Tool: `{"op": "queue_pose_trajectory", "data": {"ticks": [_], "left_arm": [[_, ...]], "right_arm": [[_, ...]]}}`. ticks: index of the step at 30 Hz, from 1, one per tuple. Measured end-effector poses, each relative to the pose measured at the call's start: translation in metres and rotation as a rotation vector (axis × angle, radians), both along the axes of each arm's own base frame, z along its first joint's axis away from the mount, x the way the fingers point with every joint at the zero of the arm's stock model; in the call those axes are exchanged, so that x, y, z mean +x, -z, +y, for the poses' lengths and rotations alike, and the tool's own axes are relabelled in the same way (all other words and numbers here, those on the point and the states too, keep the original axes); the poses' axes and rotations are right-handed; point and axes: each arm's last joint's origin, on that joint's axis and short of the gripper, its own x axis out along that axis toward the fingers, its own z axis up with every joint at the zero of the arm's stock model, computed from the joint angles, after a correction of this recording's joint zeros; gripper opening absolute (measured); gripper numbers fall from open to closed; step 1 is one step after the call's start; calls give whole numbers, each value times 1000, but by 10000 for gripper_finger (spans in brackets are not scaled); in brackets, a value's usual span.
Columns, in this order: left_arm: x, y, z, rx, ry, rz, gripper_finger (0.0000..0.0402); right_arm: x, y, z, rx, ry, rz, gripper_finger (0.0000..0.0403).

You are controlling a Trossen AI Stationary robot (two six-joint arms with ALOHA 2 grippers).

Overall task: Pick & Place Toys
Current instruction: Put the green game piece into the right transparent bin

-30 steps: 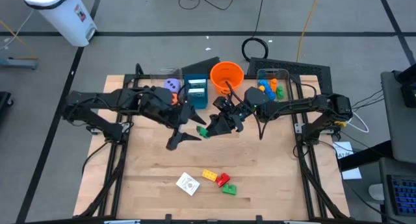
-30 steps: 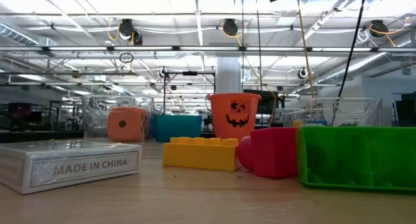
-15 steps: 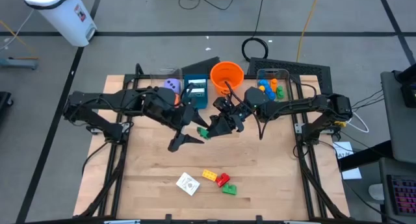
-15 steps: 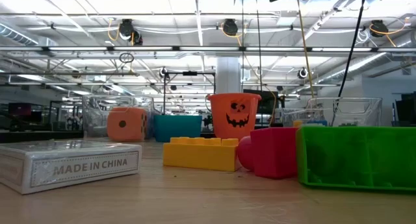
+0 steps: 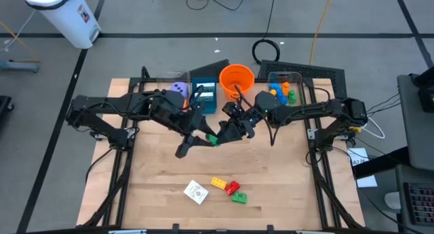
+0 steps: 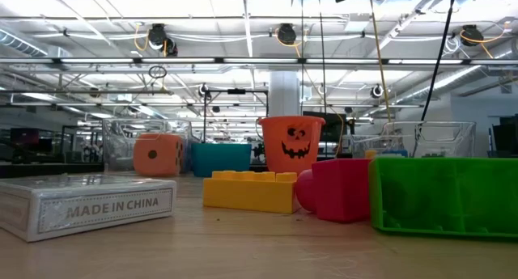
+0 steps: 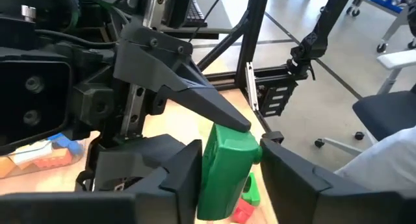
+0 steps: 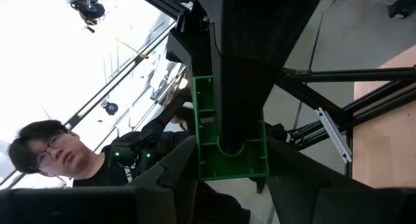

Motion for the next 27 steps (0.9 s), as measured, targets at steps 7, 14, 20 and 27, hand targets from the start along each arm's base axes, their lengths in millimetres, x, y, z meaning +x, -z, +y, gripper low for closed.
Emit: {"op": "queue_pose_trajectory", "data": {"ticks": [7,14,20,27], "left_arm": [[0,-2,-1,-2,16,-19,110],[0,-5,-1,-38,43,-38,120],[-10,-15,6,-57,27,-73,103],[-44,-41,22,-77,-29,-172,112]], "right_arm": [[0,0,0,2,-3,-1,147],[0,-2,0,-1,2,-14,173],[-1,-5,-1,-2,10,-61,186],[-2,-9,-8,5,61,-108,187]]}}
